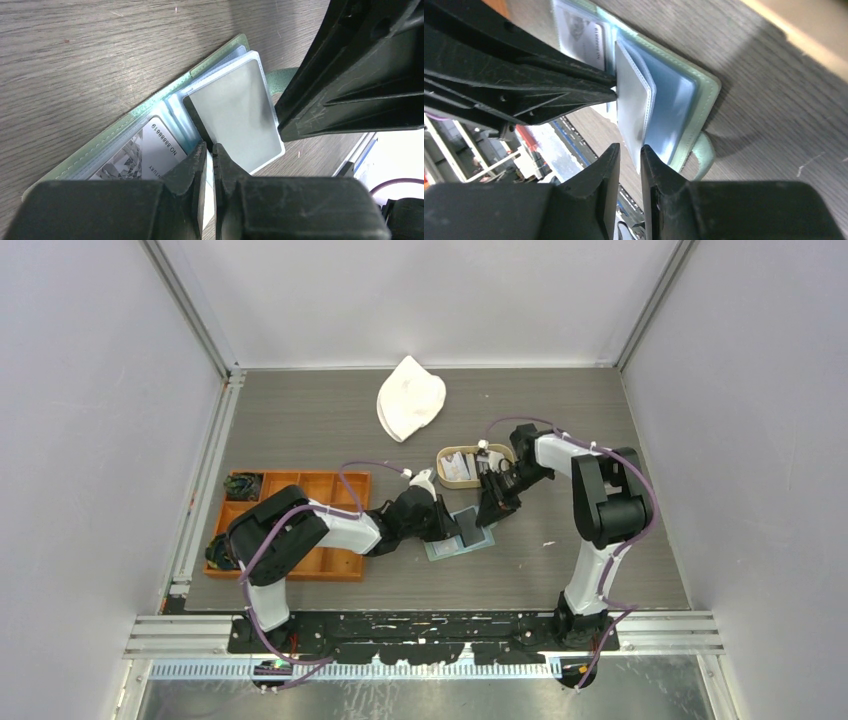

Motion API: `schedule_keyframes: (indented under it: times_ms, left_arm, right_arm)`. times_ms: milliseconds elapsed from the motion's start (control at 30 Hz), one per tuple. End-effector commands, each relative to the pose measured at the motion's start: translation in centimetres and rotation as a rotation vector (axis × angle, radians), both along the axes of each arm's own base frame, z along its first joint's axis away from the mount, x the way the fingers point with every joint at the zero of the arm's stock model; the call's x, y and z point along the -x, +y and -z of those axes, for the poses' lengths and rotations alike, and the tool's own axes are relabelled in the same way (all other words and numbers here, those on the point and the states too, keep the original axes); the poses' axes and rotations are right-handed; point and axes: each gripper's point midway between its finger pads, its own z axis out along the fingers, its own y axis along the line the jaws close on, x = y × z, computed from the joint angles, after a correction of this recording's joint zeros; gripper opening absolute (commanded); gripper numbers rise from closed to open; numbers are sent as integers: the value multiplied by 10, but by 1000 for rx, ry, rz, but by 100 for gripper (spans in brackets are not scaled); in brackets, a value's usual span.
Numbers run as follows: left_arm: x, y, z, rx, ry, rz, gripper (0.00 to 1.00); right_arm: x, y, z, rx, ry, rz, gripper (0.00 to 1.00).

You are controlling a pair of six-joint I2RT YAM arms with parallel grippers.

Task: Put the credit cards into the card holder
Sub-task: Insert the credit card into the card holder.

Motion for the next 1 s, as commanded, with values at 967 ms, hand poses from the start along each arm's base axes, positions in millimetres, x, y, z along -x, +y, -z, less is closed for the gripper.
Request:
schedule_keyframes:
  times_ms: [967]
  left_arm:
    - [2,-5,1,73,15,38,20]
  right_arm:
    - [-2,13,-37,-215,50,3,34]
